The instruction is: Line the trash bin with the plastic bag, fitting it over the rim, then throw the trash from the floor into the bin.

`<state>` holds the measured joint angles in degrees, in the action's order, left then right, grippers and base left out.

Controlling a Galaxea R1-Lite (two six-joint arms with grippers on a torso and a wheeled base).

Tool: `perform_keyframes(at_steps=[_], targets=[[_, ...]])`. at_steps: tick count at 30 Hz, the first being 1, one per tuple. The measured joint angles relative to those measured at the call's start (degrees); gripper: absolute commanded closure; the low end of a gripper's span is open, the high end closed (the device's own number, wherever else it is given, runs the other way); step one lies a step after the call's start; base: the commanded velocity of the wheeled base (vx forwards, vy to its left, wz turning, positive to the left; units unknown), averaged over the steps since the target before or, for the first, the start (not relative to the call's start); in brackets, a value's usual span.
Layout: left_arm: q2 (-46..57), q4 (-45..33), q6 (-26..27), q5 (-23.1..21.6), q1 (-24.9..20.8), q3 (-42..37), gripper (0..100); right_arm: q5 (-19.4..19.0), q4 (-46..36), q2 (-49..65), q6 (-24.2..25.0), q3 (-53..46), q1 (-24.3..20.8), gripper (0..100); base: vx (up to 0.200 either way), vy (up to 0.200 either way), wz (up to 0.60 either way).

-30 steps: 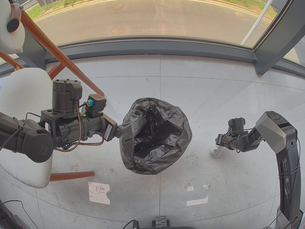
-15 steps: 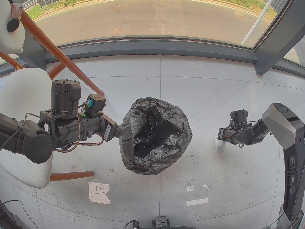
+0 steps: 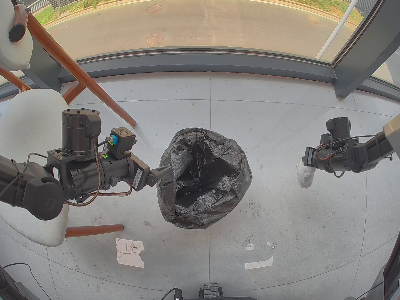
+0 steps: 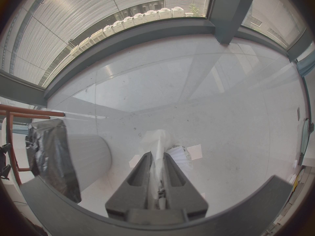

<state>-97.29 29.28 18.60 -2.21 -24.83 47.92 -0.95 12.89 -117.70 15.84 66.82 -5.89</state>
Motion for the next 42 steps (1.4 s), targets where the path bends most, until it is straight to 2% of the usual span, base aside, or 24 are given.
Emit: perform_keyframes(at_steps=[6, 18, 35, 42], targets=[[1.29, 0.06, 0.35, -0.26, 0.44, -1.67, 0, -0.09, -5.14, 8.02, -0.67, -0.72, -3.17, 100, 0.000, 0.000, 0.00], [2.19, 0.11, 0.80, -1.07, 0.89, -2.94, 0, 0.79, -8.55, 15.86, -0.67, -0.69, -15.38, 100, 0.000, 0.000, 0.00], [3.22, 0.71, 0.91, -1.13, 0.94, -5.07, 0, 3.40, -7.56, 11.01, 0.09, 7.27, -28.10, 100, 0.000, 0.000, 0.00], [3.41, 0.83, 0.90, -1.13, 1.00, -5.34, 0, 4.64, -7.50, 6.73, 0.11, 10.06, -31.54, 100, 0.000, 0.000, 0.00]])
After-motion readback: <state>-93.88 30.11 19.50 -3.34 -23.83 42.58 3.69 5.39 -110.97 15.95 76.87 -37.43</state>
